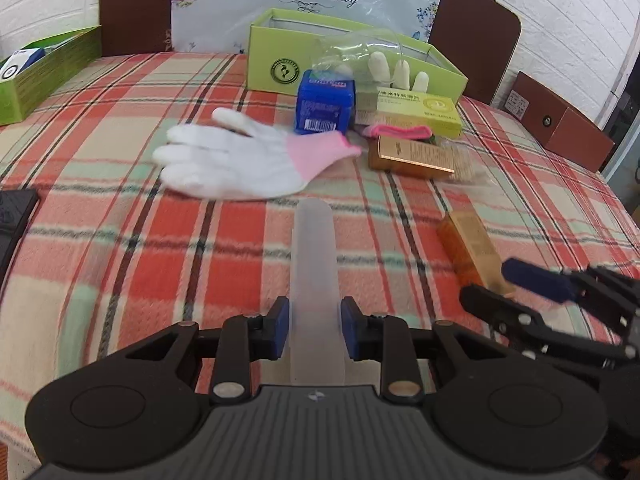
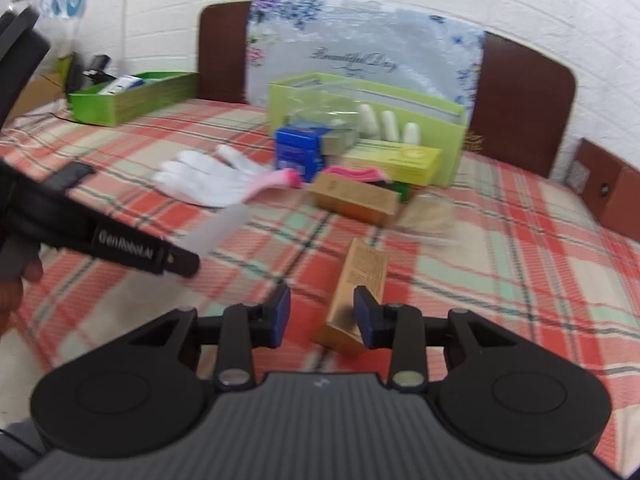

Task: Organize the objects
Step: 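Grasp clear plastic strip with left tool while right tool grasps gold box, then carry clear strip and gold box into the green box and open both tools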

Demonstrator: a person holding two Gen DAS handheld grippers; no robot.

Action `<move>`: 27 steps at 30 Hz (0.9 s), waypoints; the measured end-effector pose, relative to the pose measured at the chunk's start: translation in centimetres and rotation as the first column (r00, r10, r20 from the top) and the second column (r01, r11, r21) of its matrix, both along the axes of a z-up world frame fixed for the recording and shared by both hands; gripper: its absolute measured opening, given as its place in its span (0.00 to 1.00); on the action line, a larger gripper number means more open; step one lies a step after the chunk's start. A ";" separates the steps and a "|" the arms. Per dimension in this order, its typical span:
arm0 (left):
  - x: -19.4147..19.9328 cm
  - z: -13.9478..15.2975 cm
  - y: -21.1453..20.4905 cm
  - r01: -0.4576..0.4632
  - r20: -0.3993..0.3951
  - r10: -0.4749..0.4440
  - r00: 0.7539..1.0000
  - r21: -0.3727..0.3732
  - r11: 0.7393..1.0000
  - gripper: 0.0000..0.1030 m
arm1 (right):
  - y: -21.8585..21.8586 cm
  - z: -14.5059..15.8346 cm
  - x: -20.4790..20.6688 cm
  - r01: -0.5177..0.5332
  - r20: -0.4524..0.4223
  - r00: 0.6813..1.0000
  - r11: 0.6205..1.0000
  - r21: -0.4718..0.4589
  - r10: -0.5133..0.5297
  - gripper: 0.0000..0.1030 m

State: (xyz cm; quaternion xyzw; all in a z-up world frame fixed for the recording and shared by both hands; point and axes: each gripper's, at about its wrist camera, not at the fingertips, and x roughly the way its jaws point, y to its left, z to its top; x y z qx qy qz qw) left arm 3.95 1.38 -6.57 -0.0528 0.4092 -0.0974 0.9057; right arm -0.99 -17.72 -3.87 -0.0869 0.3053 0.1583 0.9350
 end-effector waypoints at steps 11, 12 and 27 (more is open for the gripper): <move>2.0 0.0 -0.6 0.003 0.018 -0.004 1.000 0.010 1.000 0.41 | -1.2 -0.3 1.7 0.139 -0.046 0.990 0.989 0.051 -0.137 0.46; 2.2 -0.1 -0.7 0.010 0.016 -0.010 1.000 0.014 1.000 0.40 | -1.2 -0.5 1.8 0.141 -0.050 0.989 0.989 0.054 -0.138 0.46; 2.3 -0.3 -1.3 0.049 0.022 -0.050 0.998 0.037 0.998 0.33 | -0.9 -1.2 3.3 0.163 -0.083 0.984 0.985 0.054 -0.158 0.46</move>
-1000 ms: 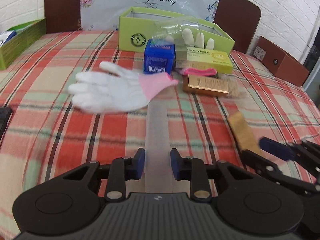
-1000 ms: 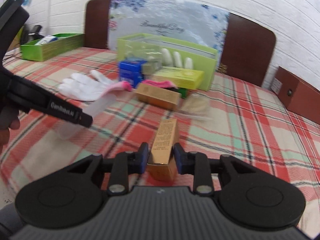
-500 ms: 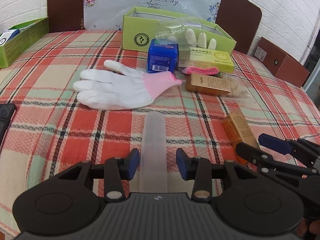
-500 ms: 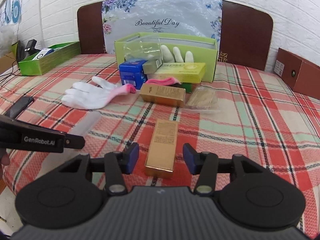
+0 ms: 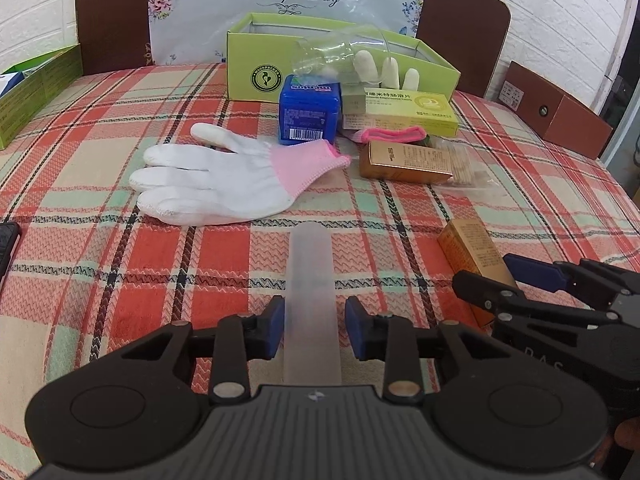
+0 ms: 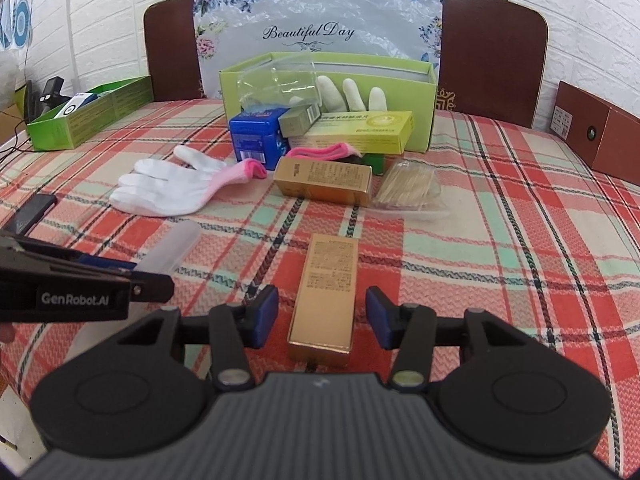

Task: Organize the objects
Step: 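Carry clear strip and gold box into the green box and open both tools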

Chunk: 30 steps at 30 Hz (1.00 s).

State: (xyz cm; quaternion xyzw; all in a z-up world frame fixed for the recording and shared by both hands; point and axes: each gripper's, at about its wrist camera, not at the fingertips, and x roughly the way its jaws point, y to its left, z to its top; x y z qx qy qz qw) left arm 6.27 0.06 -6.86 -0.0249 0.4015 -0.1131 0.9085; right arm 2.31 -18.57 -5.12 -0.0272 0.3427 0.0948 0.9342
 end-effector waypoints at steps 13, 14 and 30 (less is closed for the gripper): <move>-0.3 0.4 0.1 0.018 0.004 -0.018 1.000 -0.021 1.000 0.28 | 0.3 -0.5 0.5 -0.019 -0.027 0.999 1.000 -0.009 0.019 0.31; -0.5 0.6 0.2 0.021 0.008 -0.021 1.000 -0.025 0.999 0.28 | 0.3 -0.5 0.4 -0.021 -0.027 0.999 1.000 -0.004 0.021 0.30; 2.6 11.1 2.2 0.072 0.253 -0.045 0.966 -0.098 0.993 0.28 | -0.6 6.6 2.1 -0.090 0.120 0.990 0.987 0.134 0.074 0.30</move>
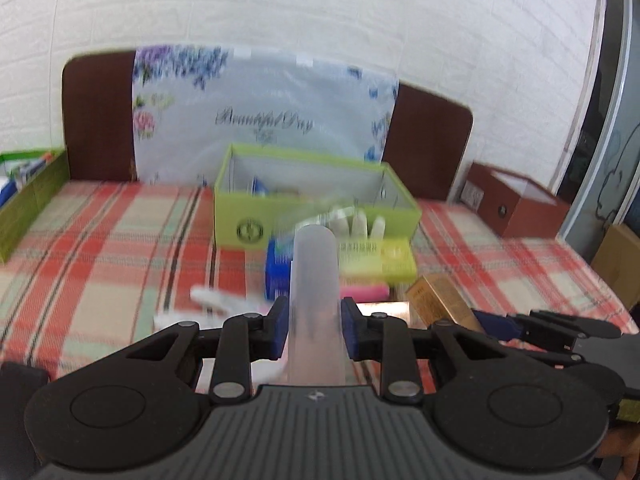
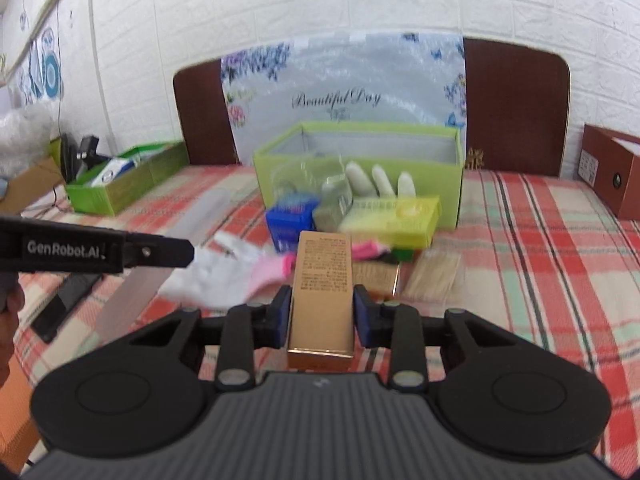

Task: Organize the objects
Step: 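Carry clear strip and gold box into the green box and open both tools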

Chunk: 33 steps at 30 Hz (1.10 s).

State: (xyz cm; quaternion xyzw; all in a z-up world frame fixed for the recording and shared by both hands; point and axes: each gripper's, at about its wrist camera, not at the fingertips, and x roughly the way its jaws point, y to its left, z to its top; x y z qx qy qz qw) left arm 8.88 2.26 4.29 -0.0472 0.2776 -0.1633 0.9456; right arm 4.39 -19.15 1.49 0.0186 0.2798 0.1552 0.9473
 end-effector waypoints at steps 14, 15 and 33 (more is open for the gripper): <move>12.5 6.7 -3.2 0.005 0.122 -0.013 0.992 0.065 0.998 0.28 | -2.4 6.7 10.3 0.069 0.148 0.986 0.998 0.009 -0.070 0.30; 13.7 6.4 -3.5 0.007 0.110 -0.013 0.994 0.057 0.998 0.28 | -2.6 6.8 11.3 0.076 0.152 0.985 0.997 0.004 -0.075 0.30; 28.3 -1.5 -5.6 0.007 -0.051 -0.005 0.999 0.033 0.999 0.28 | -2.8 -0.2 26.3 0.121 0.093 0.990 0.979 -0.164 -0.107 0.30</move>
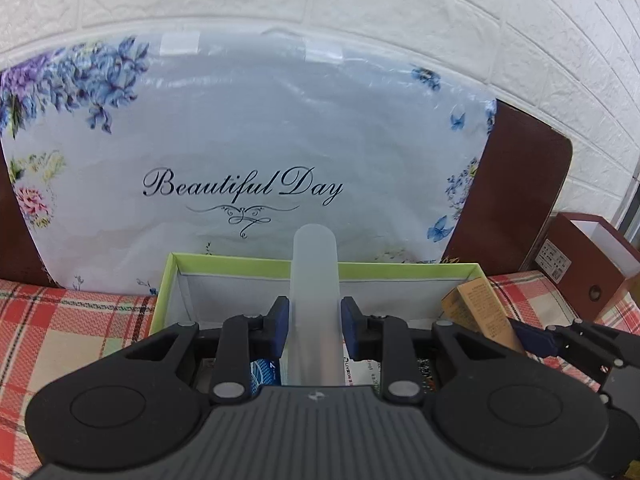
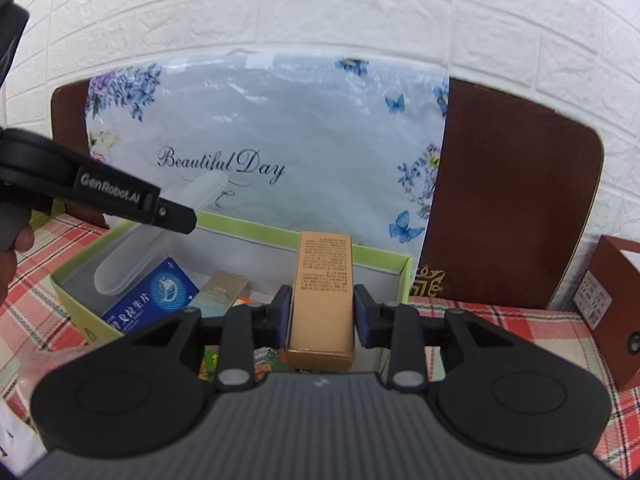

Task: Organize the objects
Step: 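Carry clear strip and gold box into the green box and open both tools, then withdraw both tools from the green box back toward the items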

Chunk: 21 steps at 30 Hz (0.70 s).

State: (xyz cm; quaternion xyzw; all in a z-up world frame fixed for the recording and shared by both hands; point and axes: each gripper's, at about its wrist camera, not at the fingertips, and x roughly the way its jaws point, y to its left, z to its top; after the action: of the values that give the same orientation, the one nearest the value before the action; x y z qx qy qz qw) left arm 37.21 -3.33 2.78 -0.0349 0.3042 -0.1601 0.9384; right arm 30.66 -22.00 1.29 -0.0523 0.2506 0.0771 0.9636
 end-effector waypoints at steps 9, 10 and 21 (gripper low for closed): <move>-2.0 -0.1 1.0 -0.033 0.067 0.034 0.997 -0.019 0.999 0.88 | -0.4 -1.4 0.0 -0.075 0.040 0.997 0.996 0.044 0.073 0.99; -2.4 0.3 1.2 -0.039 0.069 0.041 0.997 -0.028 0.999 0.88 | -0.5 -1.2 -0.4 -0.082 0.055 0.995 0.995 0.049 0.080 1.00; -12.6 4.9 3.7 -0.119 0.146 0.124 0.981 -0.040 0.992 0.91 | -0.8 3.2 -9.6 -0.105 0.162 0.982 0.992 0.068 0.093 1.00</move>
State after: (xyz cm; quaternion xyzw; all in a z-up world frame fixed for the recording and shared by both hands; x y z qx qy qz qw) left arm 24.59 0.37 7.72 -0.0560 0.2282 -0.1095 0.9658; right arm 21.11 -22.83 4.52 -0.0337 0.1674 0.1303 0.9767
